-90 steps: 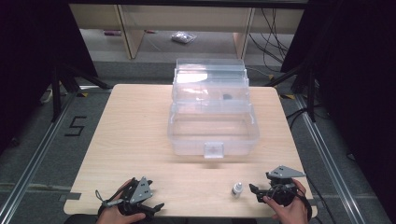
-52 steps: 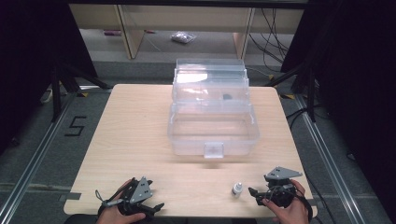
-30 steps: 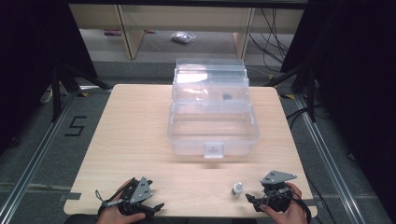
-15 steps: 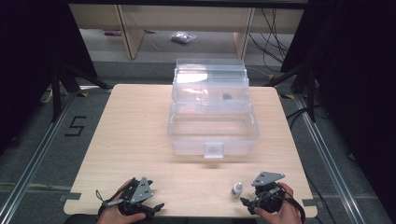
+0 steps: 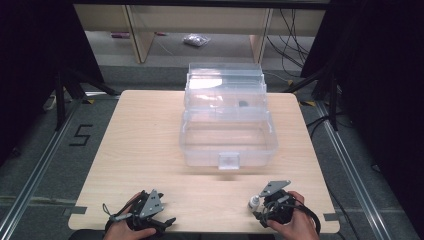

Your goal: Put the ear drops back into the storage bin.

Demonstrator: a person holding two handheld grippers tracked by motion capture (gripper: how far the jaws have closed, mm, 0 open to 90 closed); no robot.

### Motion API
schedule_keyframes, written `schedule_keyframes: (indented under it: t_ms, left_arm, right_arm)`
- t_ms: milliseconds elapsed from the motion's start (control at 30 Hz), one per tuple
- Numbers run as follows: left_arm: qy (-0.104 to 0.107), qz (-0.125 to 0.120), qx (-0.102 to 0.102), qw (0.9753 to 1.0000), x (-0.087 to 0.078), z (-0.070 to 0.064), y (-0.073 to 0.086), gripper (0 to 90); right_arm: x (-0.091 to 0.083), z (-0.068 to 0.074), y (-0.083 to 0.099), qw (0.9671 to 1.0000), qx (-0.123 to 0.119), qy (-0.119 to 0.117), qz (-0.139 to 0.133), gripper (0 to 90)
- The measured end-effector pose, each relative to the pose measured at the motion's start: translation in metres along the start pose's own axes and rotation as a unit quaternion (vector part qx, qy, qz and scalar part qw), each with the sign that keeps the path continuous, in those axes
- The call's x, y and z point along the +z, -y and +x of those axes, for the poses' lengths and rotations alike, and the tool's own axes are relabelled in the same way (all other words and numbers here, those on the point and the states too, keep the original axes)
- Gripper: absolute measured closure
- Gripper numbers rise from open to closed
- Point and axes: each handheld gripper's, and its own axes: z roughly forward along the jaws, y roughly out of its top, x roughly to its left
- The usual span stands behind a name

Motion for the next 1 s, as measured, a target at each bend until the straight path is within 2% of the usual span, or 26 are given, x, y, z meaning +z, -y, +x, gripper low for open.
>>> schedule_keyframes:
  t_ms: [100,167,200,267,333,367,400,467,533,567,600,667,833,867,967,1000]
  left_arm:
    - [0.004,-0.002,-0.002,1.0000,0.000,0.000,0.000,15.6]
    - [0.003,-0.001,-0.002,1.0000,0.000,0.000,0.000,15.6]
    - [0.003,-0.001,-0.003,1.0000,0.000,0.000,0.000,15.6]
    - [0.004,-0.001,-0.003,1.0000,0.000,0.000,0.000,15.6]
    - [0.004,-0.001,-0.003,1.0000,0.000,0.000,0.000,15.6]
    - [0.004,-0.001,-0.003,1.0000,0.000,0.000,0.000,15.6]
    - [0.003,-0.001,-0.003,1.0000,0.000,0.000,0.000,15.6]
    - [0.003,-0.002,-0.003,1.0000,0.000,0.000,0.000,15.6]
    - [0.003,-0.002,-0.003,1.0000,0.000,0.000,0.000,15.6]
    - [0.003,-0.002,-0.003,1.0000,0.000,0.000,0.000,15.6]
    - [0.003,-0.002,-0.004,1.0000,0.000,0.000,0.000,15.6]
    - [0.004,0.000,-0.002,1.0000,0.000,0.000,0.000,15.6]
    - [0.003,-0.002,-0.003,1.0000,0.000,0.000,0.000,15.6]
    - [0.004,-0.001,-0.003,1.0000,0.000,0.000,0.000,15.6]
    - [0.004,-0.001,-0.003,1.0000,0.000,0.000,0.000,15.6]
    - [0.004,-0.001,-0.003,1.0000,0.000,0.000,0.000,15.6]
  right_arm:
    - [0.003,-0.001,-0.005,0.9998,-0.008,-0.006,0.017,33.6]
    - [0.004,-0.001,-0.006,0.9998,-0.009,-0.005,0.019,33.9]
    - [0.005,-0.002,-0.007,0.9996,-0.019,-0.006,0.020,34.1]
    - [0.006,-0.002,-0.010,0.9994,-0.015,-0.009,0.030,35.6]
    - [0.008,-0.002,-0.012,0.9994,-0.016,-0.009,0.028,37.4]
    - [0.009,-0.003,-0.014,0.9991,-0.026,-0.016,0.030,38.2]
    - [0.009,-0.002,-0.015,0.9992,-0.019,-0.012,0.032,38.7]
    - [0.010,-0.002,-0.017,0.9989,-0.029,-0.017,0.034,39.8]
    - [0.010,-0.001,-0.019,0.9988,-0.028,-0.016,0.036,40.6]
    - [0.010,-0.002,-0.020,0.9984,-0.039,-0.020,0.037,41.7]
    - [0.010,0.001,-0.021,0.9986,-0.018,-0.020,0.046,42.4]
    - [0.012,-0.002,-0.025,0.9975,-0.048,-0.022,0.047,44.7]
    - [0.013,0.000,-0.028,0.9974,-0.042,-0.019,0.055,46.3]
    - [0.013,-0.001,-0.029,0.9971,-0.050,-0.020,0.054,46.6]
    - [0.015,0.000,-0.032,0.9968,-0.046,-0.014,0.063,47.4]
    - [0.016,-0.001,-0.033,0.9964,-0.057,-0.014,0.061,47.8]
